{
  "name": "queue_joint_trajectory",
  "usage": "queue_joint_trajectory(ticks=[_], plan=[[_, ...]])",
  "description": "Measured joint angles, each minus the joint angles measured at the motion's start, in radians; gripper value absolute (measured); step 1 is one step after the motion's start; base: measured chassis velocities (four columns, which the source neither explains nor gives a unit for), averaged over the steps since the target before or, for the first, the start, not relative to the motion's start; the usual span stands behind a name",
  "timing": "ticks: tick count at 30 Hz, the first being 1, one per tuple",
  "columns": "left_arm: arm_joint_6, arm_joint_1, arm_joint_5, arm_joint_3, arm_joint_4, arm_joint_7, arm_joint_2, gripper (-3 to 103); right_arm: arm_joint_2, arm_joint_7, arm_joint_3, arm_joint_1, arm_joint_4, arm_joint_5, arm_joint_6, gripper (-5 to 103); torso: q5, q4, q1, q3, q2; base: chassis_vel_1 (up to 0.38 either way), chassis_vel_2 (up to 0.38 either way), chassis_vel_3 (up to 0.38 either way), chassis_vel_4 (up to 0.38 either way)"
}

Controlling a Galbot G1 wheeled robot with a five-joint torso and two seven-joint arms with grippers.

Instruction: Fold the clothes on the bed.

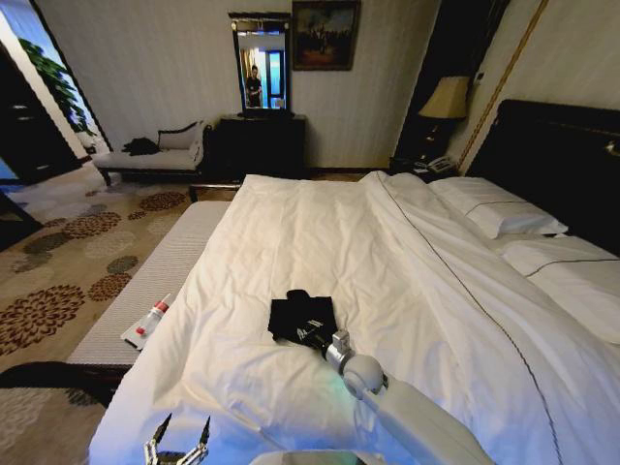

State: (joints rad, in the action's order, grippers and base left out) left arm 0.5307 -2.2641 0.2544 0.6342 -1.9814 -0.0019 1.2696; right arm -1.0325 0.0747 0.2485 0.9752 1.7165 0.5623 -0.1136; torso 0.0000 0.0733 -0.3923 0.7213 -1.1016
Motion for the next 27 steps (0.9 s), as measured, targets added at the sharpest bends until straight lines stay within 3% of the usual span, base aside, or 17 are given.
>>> queue_joint_trajectory(ticks=[4, 5, 6, 8, 12, 14, 15, 23, 27], plan=[[0.000, 0.000, 0.000, 0.000, 0.000, 0.000, 0.000, 100, 0.012, 0.025, 0.024, -0.023, 0.019, 0.000, -0.025, 42, -0.0001, 0.0000, 0.000, 0.000, 0.000, 0.000, 0.000, 0.000, 0.000], [0.000, 0.000, 0.000, 0.000, 0.000, 0.000, 0.000, 100, 0.017, 0.035, 0.031, -0.028, 0.031, -0.001, -0.029, 47, 0.0000, 0.0000, 0.000, 0.000, 0.000, 0.000, 0.000, 0.000, 0.000], [0.000, 0.000, 0.000, 0.000, 0.000, 0.000, 0.000, 100, 0.034, 0.046, 0.037, -0.024, 0.105, 0.012, -0.047, 63, 0.0000, -0.0001, 0.000, 0.000, 0.000, 0.000, 0.000, 0.000, 0.000], [0.000, 0.000, 0.000, 0.000, 0.000, 0.000, 0.000, 100, 0.038, 0.044, 0.035, -0.019, 0.119, 0.014, -0.049, 63, 0.0000, -0.0001, 0.000, 0.000, 0.000, 0.000, 0.000, 0.000, 0.000], [0.000, 0.000, 0.000, 0.000, 0.000, 0.000, 0.000, 100, 0.074, 0.004, -0.065, 0.062, 0.290, 0.083, -0.066, 85, 0.0001, 0.0001, 0.000, 0.000, 0.000, 0.000, 0.000, 0.000, 0.000], [0.000, 0.000, 0.000, 0.000, 0.000, 0.000, 0.000, 100, 0.081, -0.004, -0.098, 0.080, 0.320, 0.097, -0.062, 85, -0.0001, 0.0004, 0.000, 0.000, 0.000, 0.000, 0.000, 0.000, 0.000], [0.000, 0.000, 0.000, 0.000, 0.000, 0.000, 0.000, 100, 0.085, -0.007, -0.135, 0.096, 0.333, 0.102, -0.043, 95, -0.0001, 0.0004, 0.000, 0.000, 0.000, 0.000, 0.000, 0.000, 0.000], [0.000, 0.000, 0.000, 0.000, 0.000, 0.000, 0.000, 100, 0.021, 0.033, -0.152, 0.059, 0.113, -0.016, 0.063, 100, 0.0002, 0.0001, 0.000, 0.000, 0.000, 0.000, 0.000, 0.000, 0.000], [0.000, 0.000, 0.000, 0.000, 0.000, 0.000, 0.000, 100, -0.096, 0.053, -0.099, -0.011, -0.058, -0.046, 0.077, 100, -0.0001, 0.0000, 0.000, 0.000, 0.000, 0.000, 0.000, 0.000, 0.000]])
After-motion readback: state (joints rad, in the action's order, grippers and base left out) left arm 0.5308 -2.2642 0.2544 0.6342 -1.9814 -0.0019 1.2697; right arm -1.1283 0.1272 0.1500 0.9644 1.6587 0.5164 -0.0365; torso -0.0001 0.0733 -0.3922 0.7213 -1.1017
